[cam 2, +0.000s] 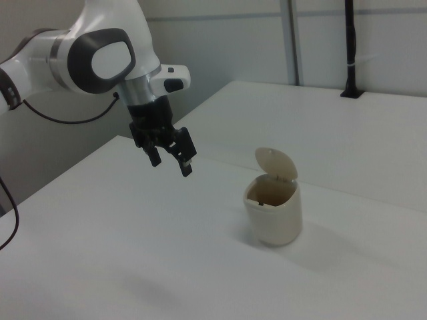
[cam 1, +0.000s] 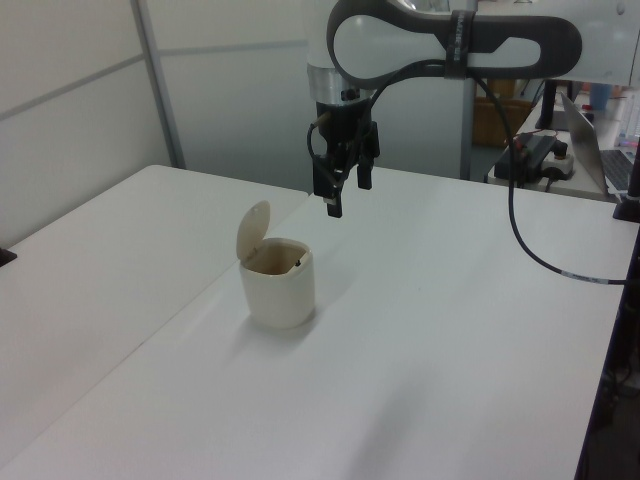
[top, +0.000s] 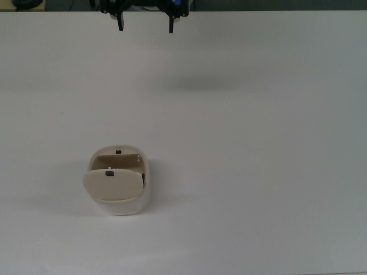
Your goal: Open the trash can
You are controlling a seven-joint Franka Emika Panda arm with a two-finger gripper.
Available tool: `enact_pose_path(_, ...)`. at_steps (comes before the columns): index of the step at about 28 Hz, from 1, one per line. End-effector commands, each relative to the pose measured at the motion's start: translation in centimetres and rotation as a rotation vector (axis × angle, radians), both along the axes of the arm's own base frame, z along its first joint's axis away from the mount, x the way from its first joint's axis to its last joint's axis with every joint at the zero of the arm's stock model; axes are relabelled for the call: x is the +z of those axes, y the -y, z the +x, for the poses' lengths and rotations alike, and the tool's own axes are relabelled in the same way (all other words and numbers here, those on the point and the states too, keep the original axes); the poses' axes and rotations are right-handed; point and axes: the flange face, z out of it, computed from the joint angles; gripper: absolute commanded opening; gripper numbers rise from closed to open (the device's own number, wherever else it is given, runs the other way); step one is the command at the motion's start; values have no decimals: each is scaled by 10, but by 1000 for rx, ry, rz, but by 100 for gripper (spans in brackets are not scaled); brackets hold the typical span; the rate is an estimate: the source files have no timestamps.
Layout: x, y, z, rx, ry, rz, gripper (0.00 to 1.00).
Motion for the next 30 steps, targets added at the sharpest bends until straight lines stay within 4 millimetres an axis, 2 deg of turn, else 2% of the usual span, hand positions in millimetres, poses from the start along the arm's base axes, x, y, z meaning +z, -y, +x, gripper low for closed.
enact_pose_path(1,-11,7,-1,-5,-27,-13,100)
enact_pose_path(16,-12,-3,-3,13,-44,-8,100)
enact_pose_path(30,-11,-4,-3,7,-42,-2,100)
